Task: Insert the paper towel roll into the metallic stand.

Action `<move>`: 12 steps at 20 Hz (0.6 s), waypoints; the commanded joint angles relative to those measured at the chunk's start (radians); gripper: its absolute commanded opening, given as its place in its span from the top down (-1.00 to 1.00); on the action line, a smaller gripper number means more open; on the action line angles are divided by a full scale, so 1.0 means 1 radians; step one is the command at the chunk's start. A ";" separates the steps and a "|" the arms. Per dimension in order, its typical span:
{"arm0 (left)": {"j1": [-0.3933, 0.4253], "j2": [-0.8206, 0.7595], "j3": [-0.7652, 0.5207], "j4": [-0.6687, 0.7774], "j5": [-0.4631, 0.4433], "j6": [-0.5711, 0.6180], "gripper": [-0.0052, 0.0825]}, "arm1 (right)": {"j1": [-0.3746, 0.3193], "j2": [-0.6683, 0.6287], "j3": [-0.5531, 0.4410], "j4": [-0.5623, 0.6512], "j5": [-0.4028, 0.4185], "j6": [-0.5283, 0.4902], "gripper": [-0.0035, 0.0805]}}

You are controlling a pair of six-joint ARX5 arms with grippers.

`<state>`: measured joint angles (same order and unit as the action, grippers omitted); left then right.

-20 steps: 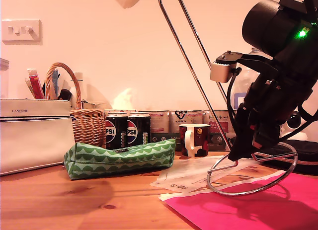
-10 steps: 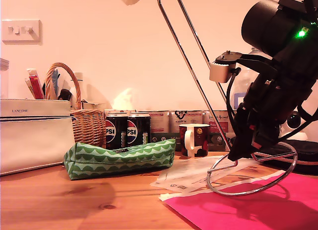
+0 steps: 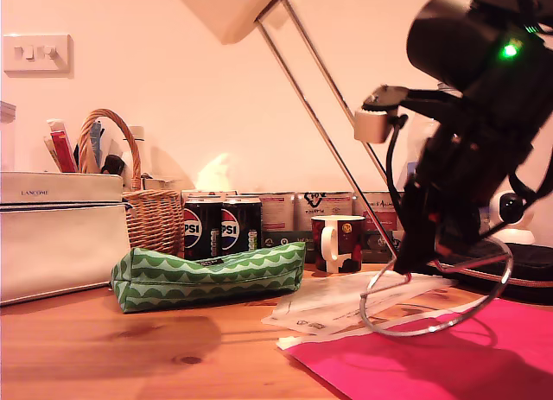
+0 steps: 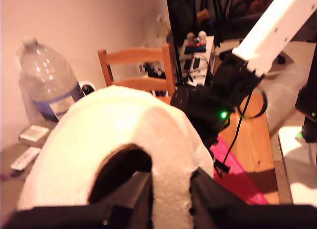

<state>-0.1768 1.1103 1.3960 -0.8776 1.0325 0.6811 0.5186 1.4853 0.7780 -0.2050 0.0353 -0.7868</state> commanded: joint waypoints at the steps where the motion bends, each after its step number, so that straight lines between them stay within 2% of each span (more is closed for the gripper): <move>1: -0.003 0.010 -0.001 0.009 0.006 0.019 0.93 | 0.003 0.013 0.022 -0.003 0.002 0.000 0.95; 12: -0.003 0.063 -0.001 -0.007 -0.002 0.055 0.93 | 0.003 0.013 0.022 -0.003 0.006 0.006 0.95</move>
<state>-0.1768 1.1694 1.3960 -0.8913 1.0218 0.7212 0.5186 1.4853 0.7780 -0.2199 0.0391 -0.7860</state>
